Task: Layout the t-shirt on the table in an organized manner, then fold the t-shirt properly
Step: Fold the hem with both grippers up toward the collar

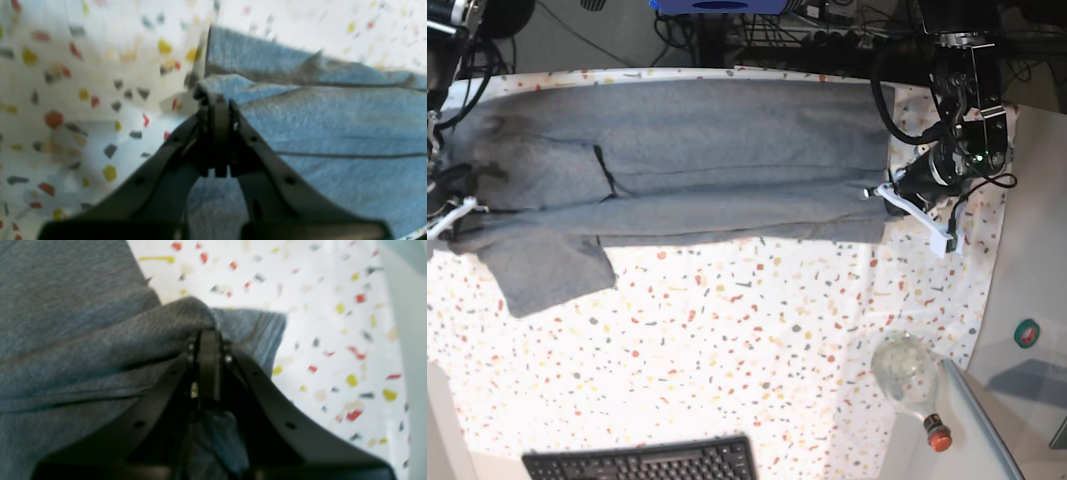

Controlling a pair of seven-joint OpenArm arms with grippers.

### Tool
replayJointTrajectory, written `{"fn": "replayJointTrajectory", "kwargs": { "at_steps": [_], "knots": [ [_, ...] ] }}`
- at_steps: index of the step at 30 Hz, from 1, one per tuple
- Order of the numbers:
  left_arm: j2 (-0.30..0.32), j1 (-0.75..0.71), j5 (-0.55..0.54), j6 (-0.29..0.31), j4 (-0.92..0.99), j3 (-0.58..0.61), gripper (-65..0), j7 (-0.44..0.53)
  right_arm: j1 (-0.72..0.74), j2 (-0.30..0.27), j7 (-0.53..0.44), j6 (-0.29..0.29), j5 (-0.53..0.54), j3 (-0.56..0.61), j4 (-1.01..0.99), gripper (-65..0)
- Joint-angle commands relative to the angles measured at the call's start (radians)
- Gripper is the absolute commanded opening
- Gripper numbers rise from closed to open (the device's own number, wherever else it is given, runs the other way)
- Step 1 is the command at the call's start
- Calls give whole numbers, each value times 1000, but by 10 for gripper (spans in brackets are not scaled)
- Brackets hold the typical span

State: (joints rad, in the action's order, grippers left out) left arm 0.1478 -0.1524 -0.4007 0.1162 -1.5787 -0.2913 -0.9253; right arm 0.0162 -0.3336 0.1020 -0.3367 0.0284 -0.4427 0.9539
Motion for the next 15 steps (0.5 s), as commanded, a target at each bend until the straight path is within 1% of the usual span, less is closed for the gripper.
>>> {"fn": "replayJointTrajectory", "kwargs": {
  "at_steps": [1,3,7,10,12,15],
  "knots": [
    [13,12,-5,1,-10,-4,-650,18,14,-31,-8,11,12,-6,18,-650],
    [13,12,-5,1,-9,-4,-650,18,0,-25,9,11,12,-6,18,-650],
    [13,12,0,1,-4,-3,-650,18,-19,-19,12,11,14,-6,43,-650],
    [13,10,0,1,-2,-3,-650,18,-45,-2,18,11,14,-6,107,-650],
    [13,-2,-2,1,-2,-3,-650,18,-69,0,63,11,14,-8,159,-650],
    [11,-9,-4,1,-2,-3,-650,18,-71,23,123,12,14,-23,182,-650]
  ]
}}
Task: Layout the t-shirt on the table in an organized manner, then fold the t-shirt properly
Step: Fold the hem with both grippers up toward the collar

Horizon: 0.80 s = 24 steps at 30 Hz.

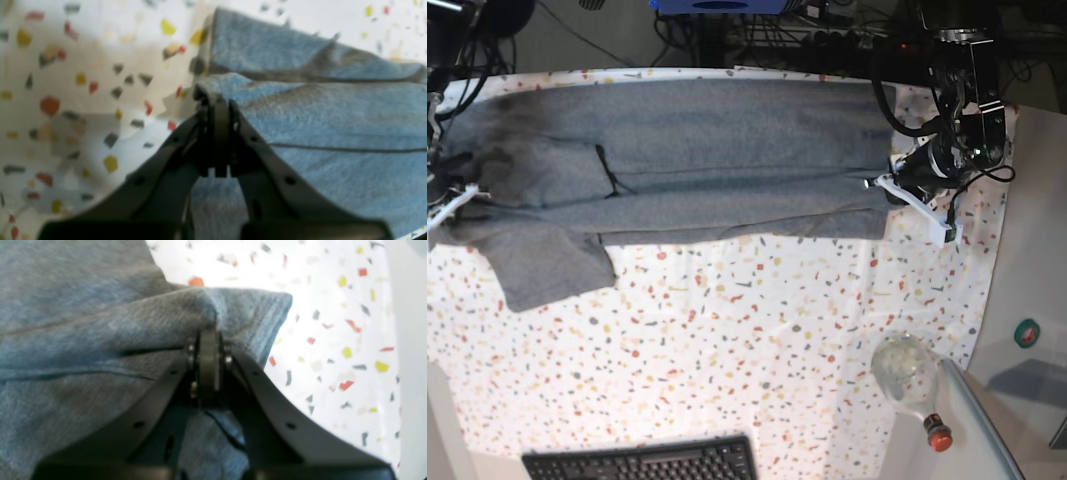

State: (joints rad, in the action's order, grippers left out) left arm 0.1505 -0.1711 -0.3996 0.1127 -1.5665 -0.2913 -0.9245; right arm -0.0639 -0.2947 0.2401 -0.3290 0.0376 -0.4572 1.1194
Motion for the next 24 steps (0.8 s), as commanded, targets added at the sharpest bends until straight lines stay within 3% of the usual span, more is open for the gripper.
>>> {"fn": "replayJointTrajectory", "kwargs": {
  "at_steps": [1,8,15,24],
  "knots": [
    [8,8,-5,5,-15,-3,-650,17,11,-13,-11,5,5,-28,17,-650],
    [10,-8,-3,5,-24,-3,-650,9,40,-19,-6,5,0,-56,6,-650],
    [48,-29,-5,5,-27,126,-650,15,123,-59,-6,5,-2,-53,-101,-650],
    [51,-26,-5,5,-27,128,-650,14,121,-76,15,5,-2,-56,-115,-650]
  ]
}}
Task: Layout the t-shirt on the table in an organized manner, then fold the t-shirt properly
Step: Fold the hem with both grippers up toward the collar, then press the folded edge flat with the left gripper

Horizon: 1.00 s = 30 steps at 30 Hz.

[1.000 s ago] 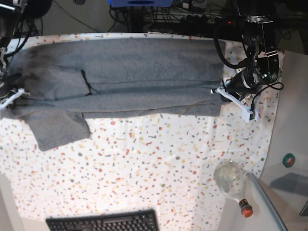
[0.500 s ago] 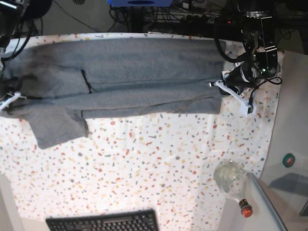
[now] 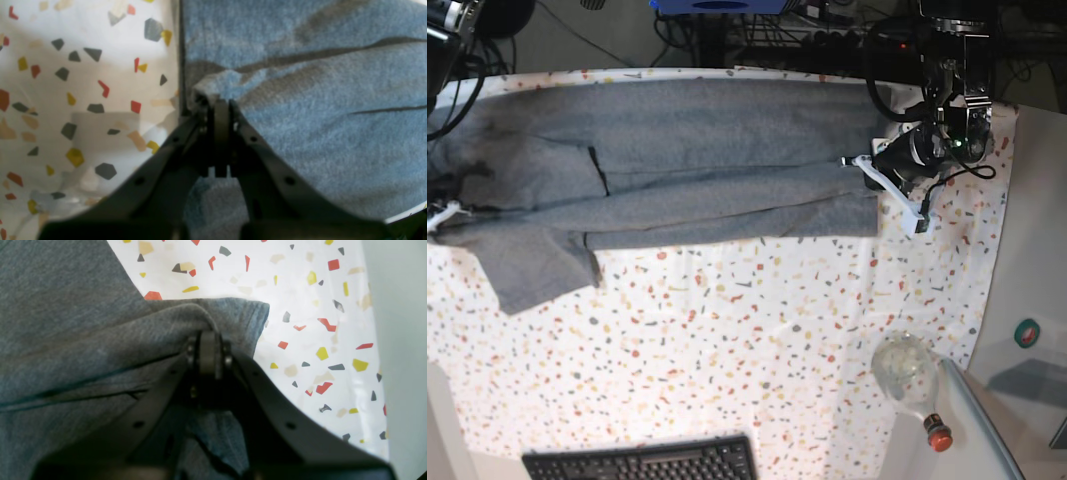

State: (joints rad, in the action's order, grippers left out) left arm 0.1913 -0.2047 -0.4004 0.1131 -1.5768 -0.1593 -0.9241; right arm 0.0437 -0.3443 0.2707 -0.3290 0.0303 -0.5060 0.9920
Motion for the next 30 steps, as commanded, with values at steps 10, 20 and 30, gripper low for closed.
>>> {"fn": "replayJointTrajectory", "kwargs": {
  "at_steps": [10,20,30],
  "knots": [
    [49,29,-5,4,-15,-3,-650,-28,8,-28,106,5,9,-16,18,-446],
    [55,34,-5,4,-15,-4,-650,-36,-20,14,111,5,9,-116,212,-443],
    [67,54,-5,4,-15,-3,-638,-40,5,11,114,5,7,-119,222,-444]
  ]
}}
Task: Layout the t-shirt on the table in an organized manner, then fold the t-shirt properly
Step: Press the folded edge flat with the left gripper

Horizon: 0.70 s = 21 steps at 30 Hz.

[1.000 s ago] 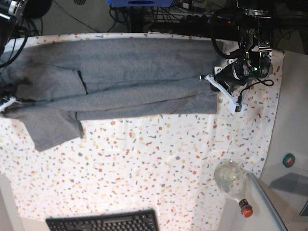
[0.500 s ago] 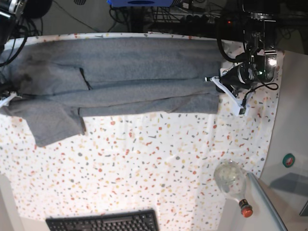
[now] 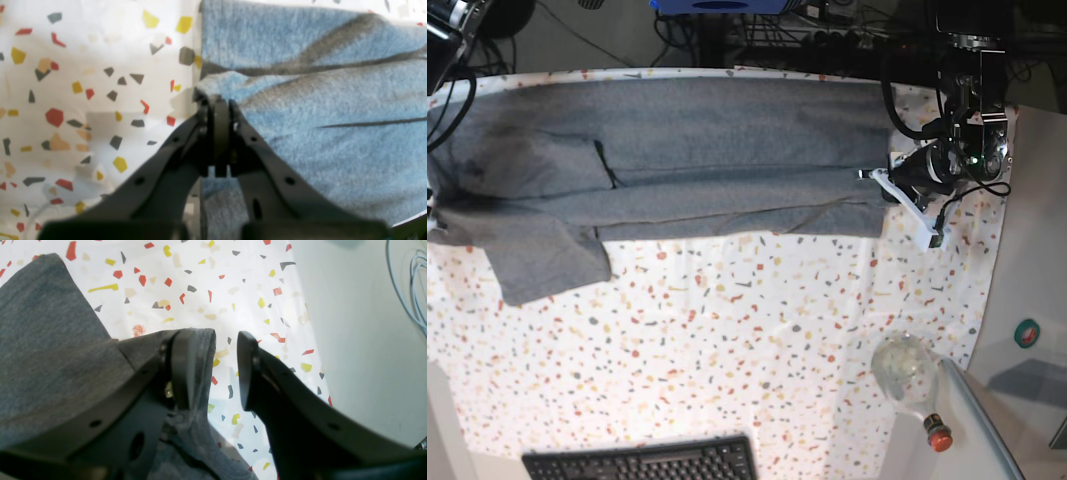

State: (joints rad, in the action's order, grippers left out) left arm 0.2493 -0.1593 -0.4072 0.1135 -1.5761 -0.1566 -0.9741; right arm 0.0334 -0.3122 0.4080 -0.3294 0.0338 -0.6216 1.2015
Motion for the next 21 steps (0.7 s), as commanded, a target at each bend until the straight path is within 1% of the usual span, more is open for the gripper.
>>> {"fn": "replayJointTrajectory", "kwargs": {
  "at_steps": [1,5,6,7,8,10,13,15,16,17,18,19,20,21],
  "knots": [
    [11,8,1,4,-16,-5,-599,10,16,-20,-24,5,4,-4,7,-446],
    [22,8,1,4,-16,-7,-377,14,52,-23,-25,3,4,-2,-59,-452],
    [22,8,1,4,-16,-7,-326,14,56,-23,-25,3,4,-2,-68,-464],
    [22,8,1,4,-16,-8,-288,14,56,-23,-25,3,4,-2,-73,-491],
    [22,10,1,4,-16,-8,-250,16,56,-23,-25,3,4,-1,-76,-542],
    [22,10,1,4,-16,-8,-214,17,56,-21,-25,3,4,29,-84,-650],
    [18,27,1,4,-19,-16,-217,19,56,-23,-25,3,4,79,-84,-650],
    [11,27,0,4,-45,-79,-221,19,59,-23,-25,3,4,110,-85,-650],
    [-5,27,-6,7,-74,-114,-229,19,61,-25,-25,3,4,121,-85,-650],
    [-17,16,-26,25,-106,-156,-248,19,61,-25,-25,3,4,130,-85,-650],
    [-21,-1,-57,62,-142,-205,-285,19,63,-25,-25,3,4,139,-91,-650],
    [-21,-12,-95,114,-169,-245,-336,11,64,-25,-25,3,4,139,-102,-650],
    [-20,-23,-132,156,-186,-272,-388,10,72,-25,-25,5,4,138,-117,-650],
    [-18,-29,-163,191,-197,-285,-454,8,82,-25,-25,5,4,138,-136,-650]
  ]
}}
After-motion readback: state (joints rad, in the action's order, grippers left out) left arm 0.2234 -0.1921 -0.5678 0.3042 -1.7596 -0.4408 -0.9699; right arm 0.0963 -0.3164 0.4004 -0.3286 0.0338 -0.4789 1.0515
